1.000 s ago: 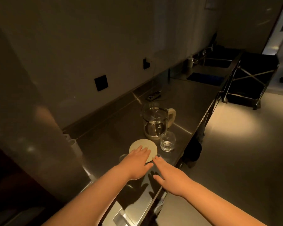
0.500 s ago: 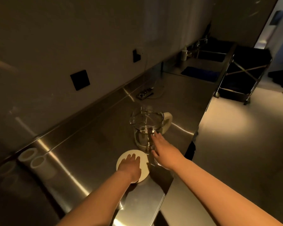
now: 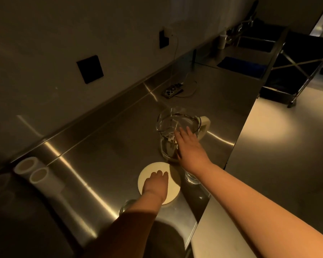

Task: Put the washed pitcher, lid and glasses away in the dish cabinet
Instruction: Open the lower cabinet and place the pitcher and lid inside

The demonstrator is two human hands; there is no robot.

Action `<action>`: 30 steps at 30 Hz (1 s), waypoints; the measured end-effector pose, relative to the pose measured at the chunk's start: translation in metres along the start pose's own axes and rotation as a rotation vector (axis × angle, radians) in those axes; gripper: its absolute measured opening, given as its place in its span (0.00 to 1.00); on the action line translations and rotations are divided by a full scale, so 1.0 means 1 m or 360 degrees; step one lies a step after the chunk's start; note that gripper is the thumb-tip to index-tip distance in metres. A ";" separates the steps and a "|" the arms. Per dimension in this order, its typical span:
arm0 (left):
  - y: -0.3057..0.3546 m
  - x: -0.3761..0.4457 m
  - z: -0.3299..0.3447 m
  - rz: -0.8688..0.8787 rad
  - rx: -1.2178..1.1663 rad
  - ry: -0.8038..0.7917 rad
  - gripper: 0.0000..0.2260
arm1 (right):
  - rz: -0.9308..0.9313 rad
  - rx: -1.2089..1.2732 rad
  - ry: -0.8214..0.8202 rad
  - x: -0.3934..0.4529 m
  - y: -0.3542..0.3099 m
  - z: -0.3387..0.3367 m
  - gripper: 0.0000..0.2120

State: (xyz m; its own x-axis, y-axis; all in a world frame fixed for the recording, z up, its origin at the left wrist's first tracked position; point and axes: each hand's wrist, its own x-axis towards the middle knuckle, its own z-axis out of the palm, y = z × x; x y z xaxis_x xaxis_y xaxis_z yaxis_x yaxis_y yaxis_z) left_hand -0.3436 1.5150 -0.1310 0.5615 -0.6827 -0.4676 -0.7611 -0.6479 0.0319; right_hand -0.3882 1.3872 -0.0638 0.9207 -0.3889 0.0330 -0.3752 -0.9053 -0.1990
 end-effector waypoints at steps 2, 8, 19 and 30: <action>0.001 0.002 -0.001 0.0003 0.0022 0.0019 0.28 | -0.0006 -0.0016 0.0018 0.001 0.002 0.002 0.37; 0.001 0.006 0.003 -0.0030 -0.0022 0.0078 0.28 | 0.0133 0.0020 0.0177 0.017 0.031 -0.001 0.32; 0.003 0.015 0.006 -0.0113 -0.0120 0.0121 0.25 | -0.0020 0.0293 0.0030 0.047 0.075 -0.012 0.50; 0.004 0.011 0.002 -0.0089 -0.0115 0.0112 0.25 | 0.0049 0.0461 0.0082 0.043 0.068 -0.002 0.53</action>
State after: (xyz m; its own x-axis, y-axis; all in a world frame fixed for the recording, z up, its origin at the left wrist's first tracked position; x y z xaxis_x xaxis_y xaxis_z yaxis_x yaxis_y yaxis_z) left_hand -0.3405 1.5055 -0.1378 0.6256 -0.6653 -0.4074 -0.7041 -0.7064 0.0722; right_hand -0.3744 1.3090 -0.0741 0.8999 -0.4303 0.0706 -0.3500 -0.8094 -0.4716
